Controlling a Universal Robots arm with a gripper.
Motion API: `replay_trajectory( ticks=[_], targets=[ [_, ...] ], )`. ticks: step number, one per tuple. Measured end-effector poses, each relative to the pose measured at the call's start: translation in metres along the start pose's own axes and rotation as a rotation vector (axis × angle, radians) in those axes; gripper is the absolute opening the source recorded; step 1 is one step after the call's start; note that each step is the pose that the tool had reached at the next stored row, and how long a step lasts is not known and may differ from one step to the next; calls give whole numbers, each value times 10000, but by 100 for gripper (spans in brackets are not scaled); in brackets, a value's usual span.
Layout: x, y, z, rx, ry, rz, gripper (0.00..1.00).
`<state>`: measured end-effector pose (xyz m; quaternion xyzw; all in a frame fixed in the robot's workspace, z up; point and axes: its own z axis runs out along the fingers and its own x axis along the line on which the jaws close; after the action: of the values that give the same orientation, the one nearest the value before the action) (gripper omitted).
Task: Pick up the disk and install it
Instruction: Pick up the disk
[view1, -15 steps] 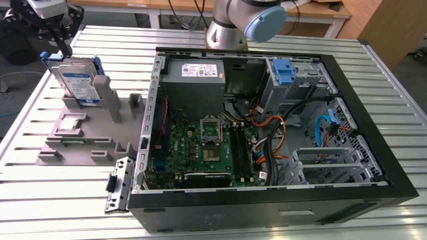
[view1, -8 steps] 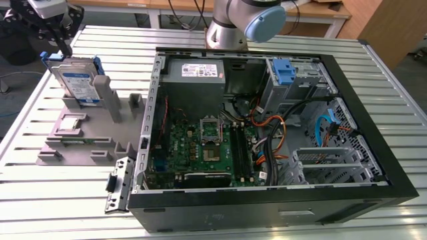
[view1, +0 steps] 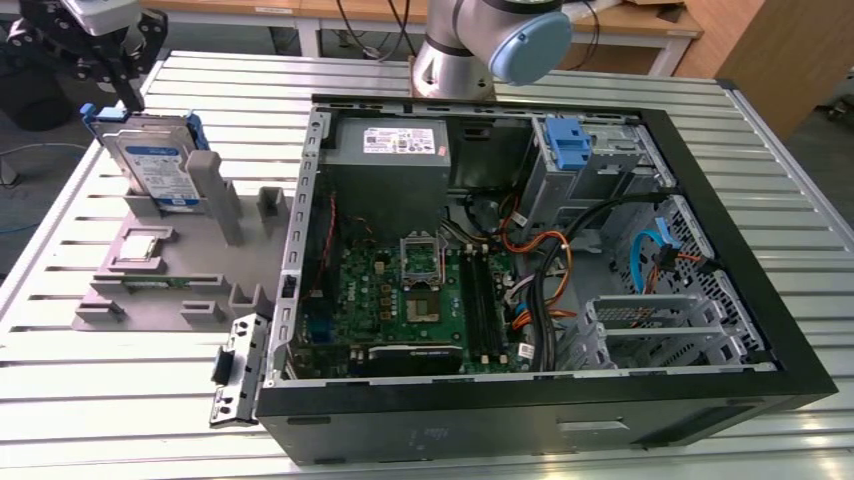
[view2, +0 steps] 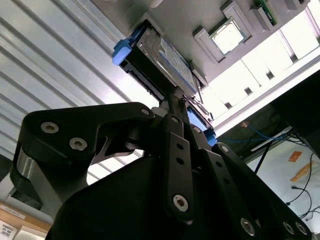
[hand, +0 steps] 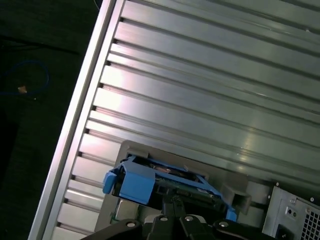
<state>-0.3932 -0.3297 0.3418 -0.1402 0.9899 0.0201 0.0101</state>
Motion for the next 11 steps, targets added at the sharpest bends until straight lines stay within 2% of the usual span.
replay_trajectory(
  ticks=[11],
  targets=[
    [0, 0, 2, -48, 47, -1361, 10]
  ],
)
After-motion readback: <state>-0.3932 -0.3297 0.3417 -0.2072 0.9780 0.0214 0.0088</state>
